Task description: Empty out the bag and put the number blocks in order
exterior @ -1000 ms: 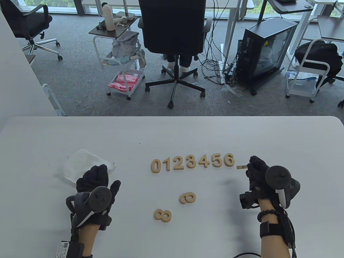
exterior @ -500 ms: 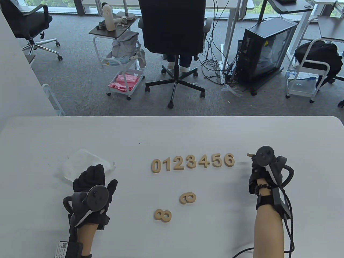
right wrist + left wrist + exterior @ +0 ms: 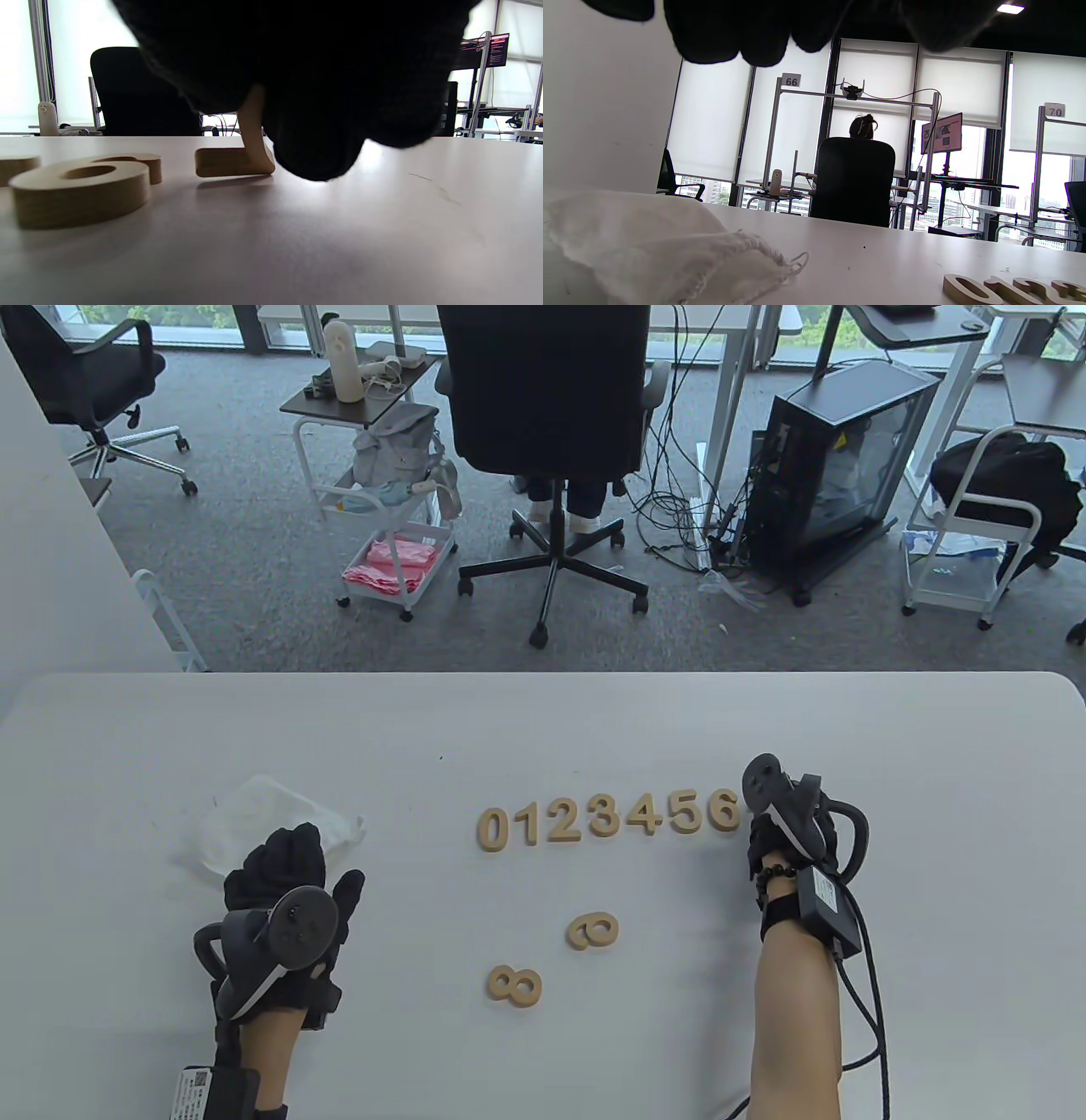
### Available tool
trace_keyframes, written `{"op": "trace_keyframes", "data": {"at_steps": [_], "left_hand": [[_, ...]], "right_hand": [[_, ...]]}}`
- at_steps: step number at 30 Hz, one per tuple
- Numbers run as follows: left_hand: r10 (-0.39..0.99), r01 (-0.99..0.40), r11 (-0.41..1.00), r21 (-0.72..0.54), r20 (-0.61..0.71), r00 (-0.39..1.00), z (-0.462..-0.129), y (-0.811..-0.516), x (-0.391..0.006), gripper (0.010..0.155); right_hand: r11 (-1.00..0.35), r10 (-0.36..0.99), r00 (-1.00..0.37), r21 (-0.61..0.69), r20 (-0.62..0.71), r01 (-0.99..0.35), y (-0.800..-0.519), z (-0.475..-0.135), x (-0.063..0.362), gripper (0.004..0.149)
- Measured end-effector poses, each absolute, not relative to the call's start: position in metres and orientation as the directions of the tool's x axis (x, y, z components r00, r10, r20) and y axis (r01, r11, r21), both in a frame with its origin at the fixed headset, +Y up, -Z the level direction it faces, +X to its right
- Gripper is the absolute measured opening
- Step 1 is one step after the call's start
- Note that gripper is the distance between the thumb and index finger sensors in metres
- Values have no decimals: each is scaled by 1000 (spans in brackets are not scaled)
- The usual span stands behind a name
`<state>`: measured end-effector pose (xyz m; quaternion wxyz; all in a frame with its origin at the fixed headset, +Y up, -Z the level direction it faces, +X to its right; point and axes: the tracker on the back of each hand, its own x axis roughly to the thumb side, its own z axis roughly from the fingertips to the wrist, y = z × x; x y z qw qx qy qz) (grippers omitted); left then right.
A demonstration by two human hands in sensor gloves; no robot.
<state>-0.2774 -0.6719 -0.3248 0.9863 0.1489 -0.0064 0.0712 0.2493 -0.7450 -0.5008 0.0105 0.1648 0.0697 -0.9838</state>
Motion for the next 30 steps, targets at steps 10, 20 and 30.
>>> {"op": "trace_keyframes", "data": {"at_steps": [10, 20, 30], "left_hand": [[140, -144, 945, 292, 33, 990, -325, -672, -278, 78], [142, -144, 946, 291, 31, 989, -325, -672, -279, 77], [134, -143, 946, 291, 51, 990, -325, -672, -275, 78]], "right_hand": [[-996, -64, -946, -40, -318, 80, -756, -507, 237, 45], [-998, -58, -942, -16, -329, 68, -754, -505, 236, 46], [-986, 121, -978, -135, -171, -98, -705, -474, 219, 55]]}}
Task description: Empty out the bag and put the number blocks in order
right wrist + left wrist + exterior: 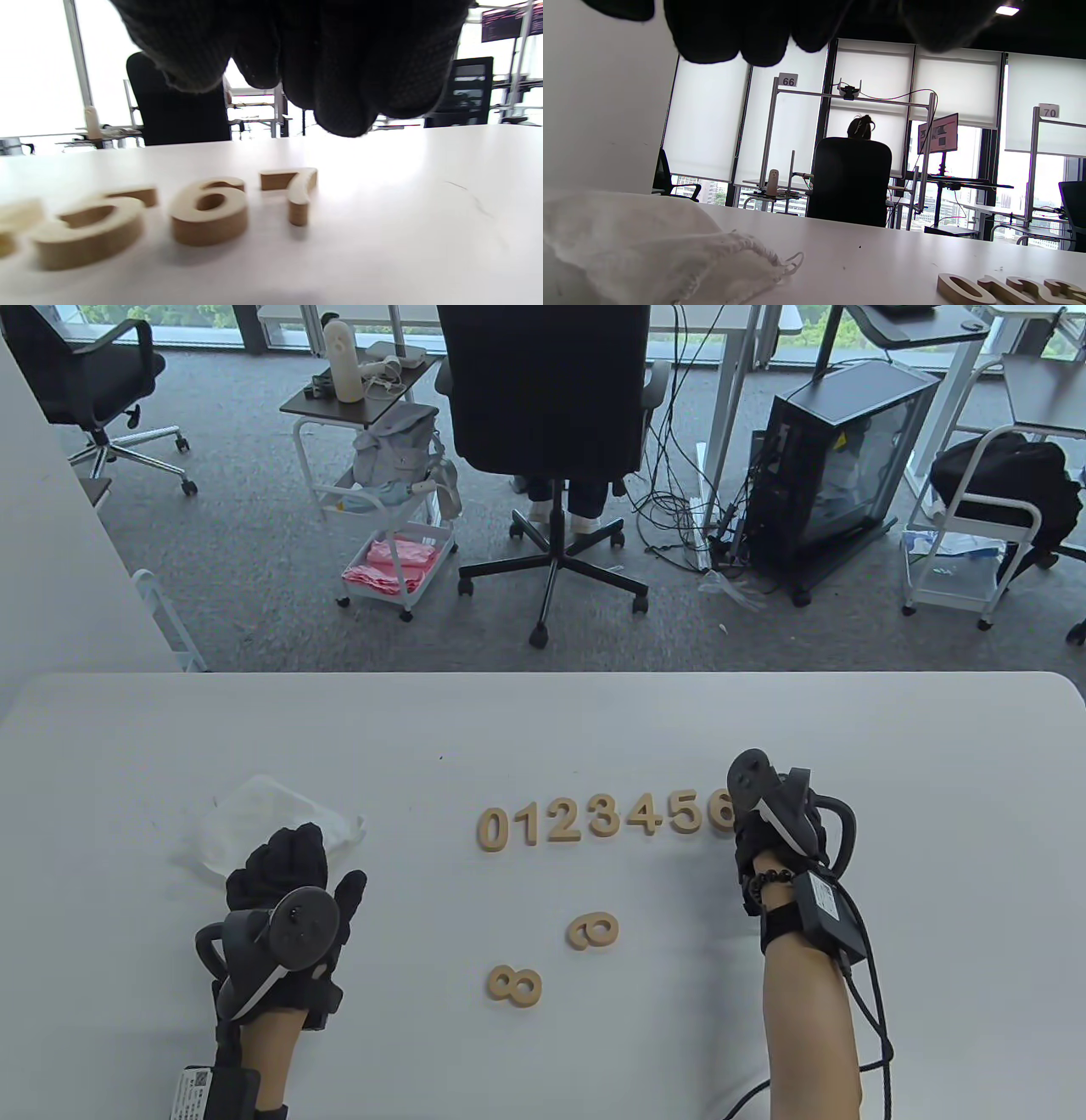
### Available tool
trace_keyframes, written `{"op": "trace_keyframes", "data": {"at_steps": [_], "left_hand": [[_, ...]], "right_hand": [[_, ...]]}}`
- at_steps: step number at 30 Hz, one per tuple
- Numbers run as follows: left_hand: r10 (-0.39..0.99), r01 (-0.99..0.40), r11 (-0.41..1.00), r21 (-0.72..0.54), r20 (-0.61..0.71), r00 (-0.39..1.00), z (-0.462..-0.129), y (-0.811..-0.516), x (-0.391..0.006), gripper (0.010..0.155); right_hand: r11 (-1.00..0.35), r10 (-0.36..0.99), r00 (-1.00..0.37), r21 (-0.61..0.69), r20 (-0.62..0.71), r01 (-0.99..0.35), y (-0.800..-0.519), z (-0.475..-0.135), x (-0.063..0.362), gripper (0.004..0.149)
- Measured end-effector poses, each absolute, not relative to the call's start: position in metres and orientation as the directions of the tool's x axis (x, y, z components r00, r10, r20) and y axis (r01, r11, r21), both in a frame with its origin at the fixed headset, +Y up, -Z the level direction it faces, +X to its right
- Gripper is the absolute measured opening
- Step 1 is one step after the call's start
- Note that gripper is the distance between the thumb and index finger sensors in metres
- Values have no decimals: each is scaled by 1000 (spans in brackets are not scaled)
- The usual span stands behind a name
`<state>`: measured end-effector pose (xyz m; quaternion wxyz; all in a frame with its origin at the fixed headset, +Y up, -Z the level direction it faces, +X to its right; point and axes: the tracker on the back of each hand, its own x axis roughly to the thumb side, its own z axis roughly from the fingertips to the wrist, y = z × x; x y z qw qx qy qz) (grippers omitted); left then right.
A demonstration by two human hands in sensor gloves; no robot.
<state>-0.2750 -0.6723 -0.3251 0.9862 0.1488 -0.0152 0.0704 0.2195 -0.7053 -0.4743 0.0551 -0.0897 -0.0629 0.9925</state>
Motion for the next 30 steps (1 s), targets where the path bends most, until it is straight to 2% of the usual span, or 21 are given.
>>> {"op": "trace_keyframes", "data": {"at_steps": [6, 9, 12, 16, 18, 21, 26, 30], "left_hand": [[144, -157, 946, 285, 68, 987, -325, -673, -274, 77], [147, -164, 944, 288, 79, 986, -325, -673, -272, 77], [149, -167, 944, 286, 84, 985, -325, -674, -272, 77], [151, -171, 943, 285, 92, 984, -326, -674, -271, 77], [150, -172, 943, 285, 97, 984, -326, -674, -270, 77], [142, -166, 945, 282, 105, 984, -326, -676, -267, 77], [119, -147, 948, 284, 112, 986, -326, -677, -263, 77], [109, -137, 950, 282, 114, 988, -325, -678, -261, 77]], "right_hand": [[-955, 240, -969, -164, 66, -248, -673, -423, 169, 56], [-956, 250, -946, -102, 208, -275, -666, -392, 133, 58], [-959, 254, -903, -31, 347, -282, -670, -359, 93, 60], [-950, 308, -849, 96, 430, -296, -688, -329, 48, 61], [-957, 290, -840, 131, 458, -259, -699, -318, 28, 62], [-983, 177, -846, 123, 503, -133, -718, -308, 4, 64], [-996, -28, -841, 54, 540, 68, -746, -303, -14, 65], [-989, -84, -818, 54, 570, 139, -762, -303, -21, 65]]}}
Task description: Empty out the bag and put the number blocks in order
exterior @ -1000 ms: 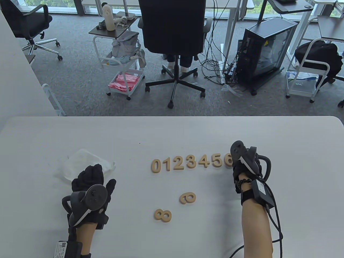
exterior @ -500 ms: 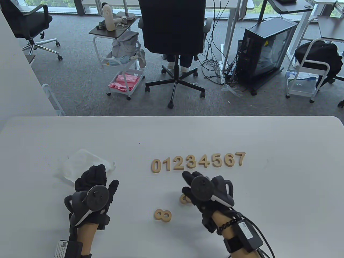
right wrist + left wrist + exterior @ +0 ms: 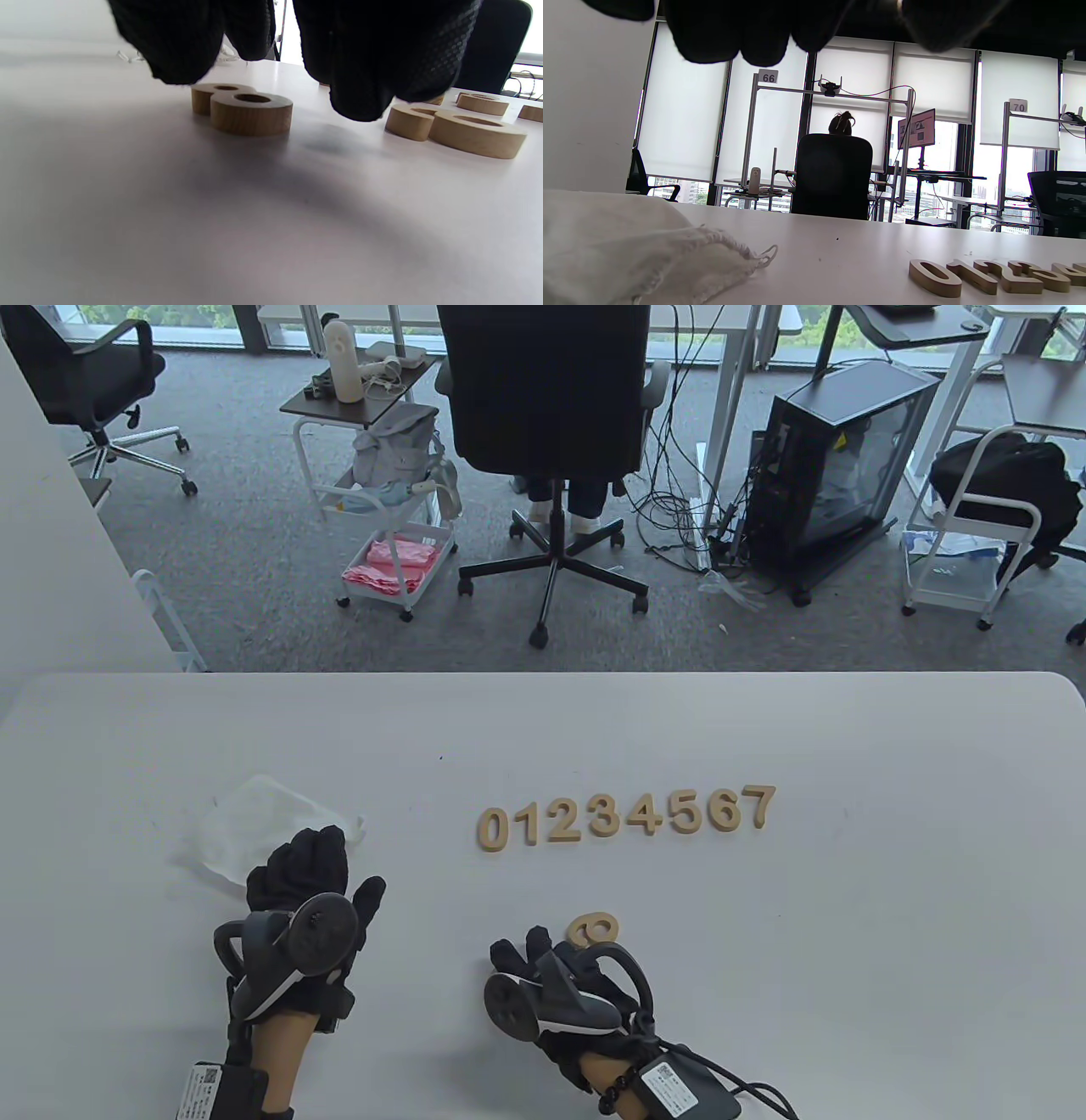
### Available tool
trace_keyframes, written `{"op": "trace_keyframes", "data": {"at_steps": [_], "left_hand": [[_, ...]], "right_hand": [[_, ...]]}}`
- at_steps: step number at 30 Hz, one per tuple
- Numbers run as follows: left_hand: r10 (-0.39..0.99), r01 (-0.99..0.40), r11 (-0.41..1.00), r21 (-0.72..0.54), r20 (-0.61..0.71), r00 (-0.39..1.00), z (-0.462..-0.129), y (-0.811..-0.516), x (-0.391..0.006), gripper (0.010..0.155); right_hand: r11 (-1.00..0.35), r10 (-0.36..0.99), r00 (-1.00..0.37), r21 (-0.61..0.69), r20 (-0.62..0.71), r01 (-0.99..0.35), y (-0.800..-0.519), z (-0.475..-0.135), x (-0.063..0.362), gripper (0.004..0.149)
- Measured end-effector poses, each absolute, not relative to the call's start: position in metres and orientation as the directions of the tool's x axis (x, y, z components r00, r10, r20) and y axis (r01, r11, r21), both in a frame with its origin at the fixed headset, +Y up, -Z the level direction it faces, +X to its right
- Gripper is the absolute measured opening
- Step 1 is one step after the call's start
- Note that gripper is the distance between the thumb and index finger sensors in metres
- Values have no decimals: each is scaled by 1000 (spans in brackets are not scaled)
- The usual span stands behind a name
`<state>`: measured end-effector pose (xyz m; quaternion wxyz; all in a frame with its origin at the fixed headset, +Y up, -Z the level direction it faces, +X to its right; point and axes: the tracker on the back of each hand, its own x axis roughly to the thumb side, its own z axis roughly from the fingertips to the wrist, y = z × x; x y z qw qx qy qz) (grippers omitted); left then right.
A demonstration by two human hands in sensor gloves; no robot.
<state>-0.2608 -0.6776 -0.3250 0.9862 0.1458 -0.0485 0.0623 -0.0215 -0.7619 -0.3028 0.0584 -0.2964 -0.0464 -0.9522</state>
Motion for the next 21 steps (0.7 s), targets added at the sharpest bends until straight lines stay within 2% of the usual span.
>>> {"op": "trace_keyframes", "data": {"at_steps": [6, 21], "left_hand": [[102, -131, 949, 288, 113, 988, -325, -678, -261, 77], [113, -140, 946, 291, 109, 988, -324, -677, -262, 77]], "right_hand": [[-978, -168, -790, -3, 590, 206, -773, -300, -30, 64], [-984, -169, -801, -57, 574, 167, -773, -299, -31, 59]]}}
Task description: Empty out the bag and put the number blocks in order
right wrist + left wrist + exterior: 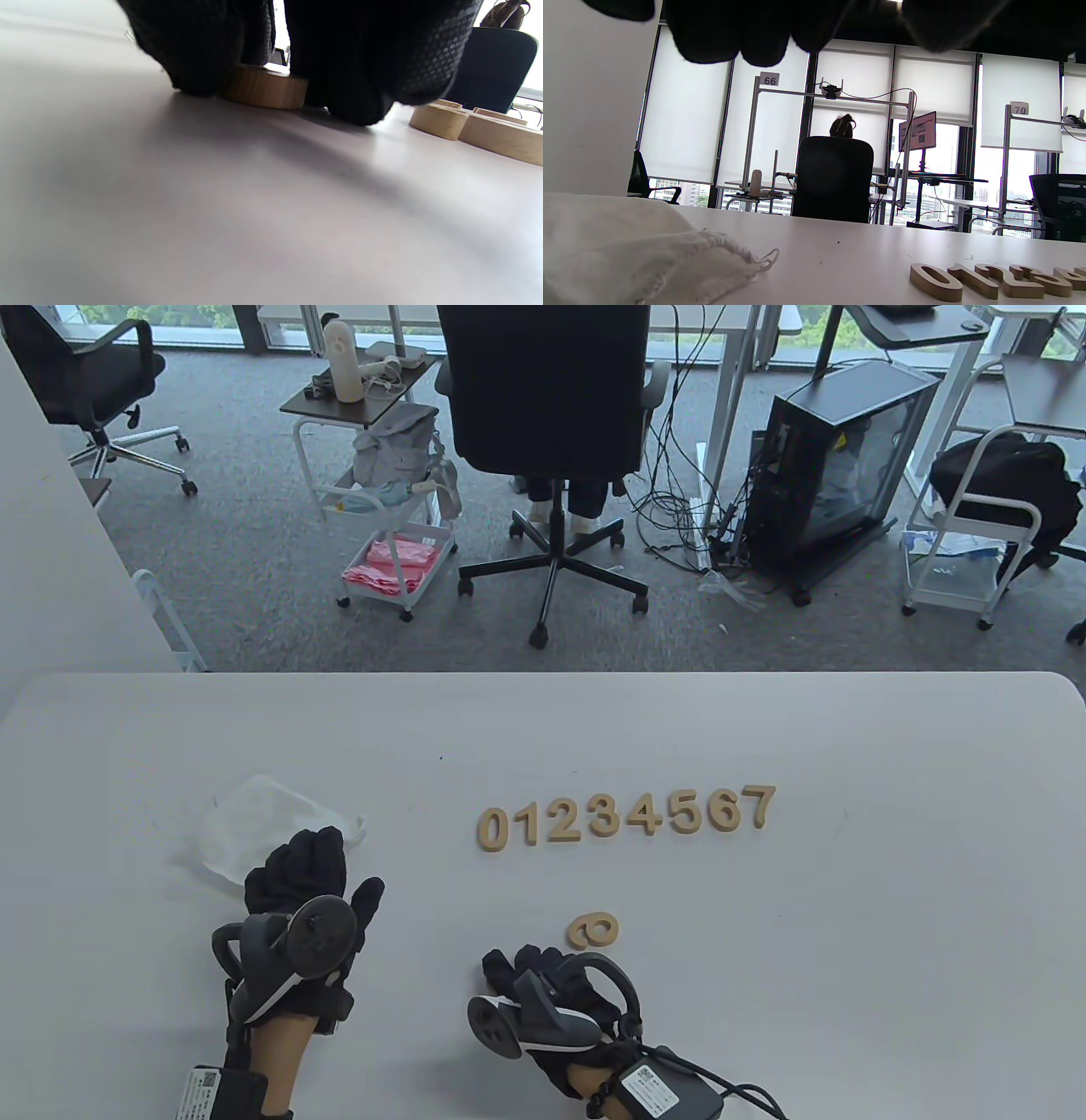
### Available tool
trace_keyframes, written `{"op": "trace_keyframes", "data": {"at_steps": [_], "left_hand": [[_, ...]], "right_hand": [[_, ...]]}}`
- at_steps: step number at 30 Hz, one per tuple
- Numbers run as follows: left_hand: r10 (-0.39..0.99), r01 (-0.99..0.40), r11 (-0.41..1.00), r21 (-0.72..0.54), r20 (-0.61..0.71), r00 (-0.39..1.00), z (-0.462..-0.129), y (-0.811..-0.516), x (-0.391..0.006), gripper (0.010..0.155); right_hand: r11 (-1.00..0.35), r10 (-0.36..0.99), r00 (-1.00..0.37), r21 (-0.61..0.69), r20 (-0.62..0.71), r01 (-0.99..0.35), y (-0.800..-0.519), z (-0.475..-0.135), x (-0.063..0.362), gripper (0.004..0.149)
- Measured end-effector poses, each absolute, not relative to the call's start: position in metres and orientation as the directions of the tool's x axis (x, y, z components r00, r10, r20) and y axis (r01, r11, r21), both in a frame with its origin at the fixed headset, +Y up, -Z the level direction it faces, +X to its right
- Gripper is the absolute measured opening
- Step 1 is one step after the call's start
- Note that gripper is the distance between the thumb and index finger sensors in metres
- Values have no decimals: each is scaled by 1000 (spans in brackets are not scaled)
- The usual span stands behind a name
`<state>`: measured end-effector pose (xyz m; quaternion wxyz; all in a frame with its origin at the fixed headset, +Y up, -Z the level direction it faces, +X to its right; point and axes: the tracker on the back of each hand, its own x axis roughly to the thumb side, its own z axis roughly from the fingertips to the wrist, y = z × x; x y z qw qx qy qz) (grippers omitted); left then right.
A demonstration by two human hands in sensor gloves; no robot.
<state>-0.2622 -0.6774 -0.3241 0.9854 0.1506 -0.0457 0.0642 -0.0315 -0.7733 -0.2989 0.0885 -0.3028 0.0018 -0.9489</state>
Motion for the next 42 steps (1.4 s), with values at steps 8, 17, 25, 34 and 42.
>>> {"op": "trace_keyframes", "data": {"at_steps": [8, 17, 25, 34, 42], "left_hand": [[114, -141, 946, 291, 107, 988, -324, -677, -263, 77], [115, -141, 946, 291, 105, 988, -324, -676, -264, 77], [126, -150, 946, 288, 99, 987, -324, -676, -266, 78], [126, -144, 944, 296, 78, 989, -324, -674, -269, 77], [123, -136, 943, 303, 63, 990, -324, -673, -271, 78]], "right_hand": [[-995, -91, -809, -81, 581, 53, -769, -298, -23, 58], [-979, 14, -893, -177, 449, -104, -730, -314, 28, 57], [-969, 4, -985, -242, 170, -46, -713, -356, 135, 58], [-978, 71, -988, -206, -136, -42, -712, -400, 258, 59], [-990, 36, -951, -141, -308, 9, -722, -436, 311, 58]]}}
